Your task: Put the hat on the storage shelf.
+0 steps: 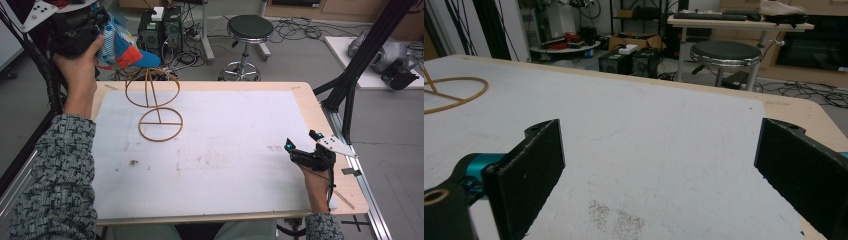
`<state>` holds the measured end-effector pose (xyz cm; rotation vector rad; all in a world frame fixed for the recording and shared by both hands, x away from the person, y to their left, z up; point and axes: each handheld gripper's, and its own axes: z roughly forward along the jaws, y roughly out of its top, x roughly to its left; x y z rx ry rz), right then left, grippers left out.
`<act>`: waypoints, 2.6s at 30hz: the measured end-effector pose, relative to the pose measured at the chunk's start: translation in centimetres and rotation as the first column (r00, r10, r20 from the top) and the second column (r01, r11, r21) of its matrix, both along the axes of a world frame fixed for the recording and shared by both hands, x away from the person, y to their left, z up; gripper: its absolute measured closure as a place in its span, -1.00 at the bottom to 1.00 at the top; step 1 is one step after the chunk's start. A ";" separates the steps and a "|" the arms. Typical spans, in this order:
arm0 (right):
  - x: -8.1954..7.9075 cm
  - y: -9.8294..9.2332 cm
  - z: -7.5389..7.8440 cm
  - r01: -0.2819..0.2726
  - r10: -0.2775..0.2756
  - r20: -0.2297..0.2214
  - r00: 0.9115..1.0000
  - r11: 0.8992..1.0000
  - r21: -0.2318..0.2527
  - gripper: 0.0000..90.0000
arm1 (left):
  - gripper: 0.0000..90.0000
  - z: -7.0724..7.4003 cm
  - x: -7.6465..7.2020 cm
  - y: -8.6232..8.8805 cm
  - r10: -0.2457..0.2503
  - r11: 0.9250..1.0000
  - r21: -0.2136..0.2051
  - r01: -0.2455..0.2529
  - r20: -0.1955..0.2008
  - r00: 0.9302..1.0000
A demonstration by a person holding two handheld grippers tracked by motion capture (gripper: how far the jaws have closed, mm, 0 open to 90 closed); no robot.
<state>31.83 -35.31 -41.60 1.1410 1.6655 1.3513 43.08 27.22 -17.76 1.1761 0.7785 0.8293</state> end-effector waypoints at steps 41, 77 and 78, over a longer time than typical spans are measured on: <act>0.0 0.1 -0.1 0.001 -0.001 -0.009 1.000 1.000 -0.006 -0.89 | 0.93 -4.3 -1.6 -2.8 -0.217 0.961 0.113 0.252 -0.256 0.942; 0.0 0.2 -0.1 -0.002 0.002 -0.015 1.000 1.000 -0.009 -0.89 | 0.93 -7.3 -2.2 -5.7 -0.303 0.932 0.108 0.347 -0.295 0.906; 0.1 0.2 -0.1 -0.002 0.001 -0.015 1.000 1.000 -0.007 -0.89 | 0.93 -7.4 -2.2 -5.8 -0.304 0.932 0.107 0.347 -0.294 0.906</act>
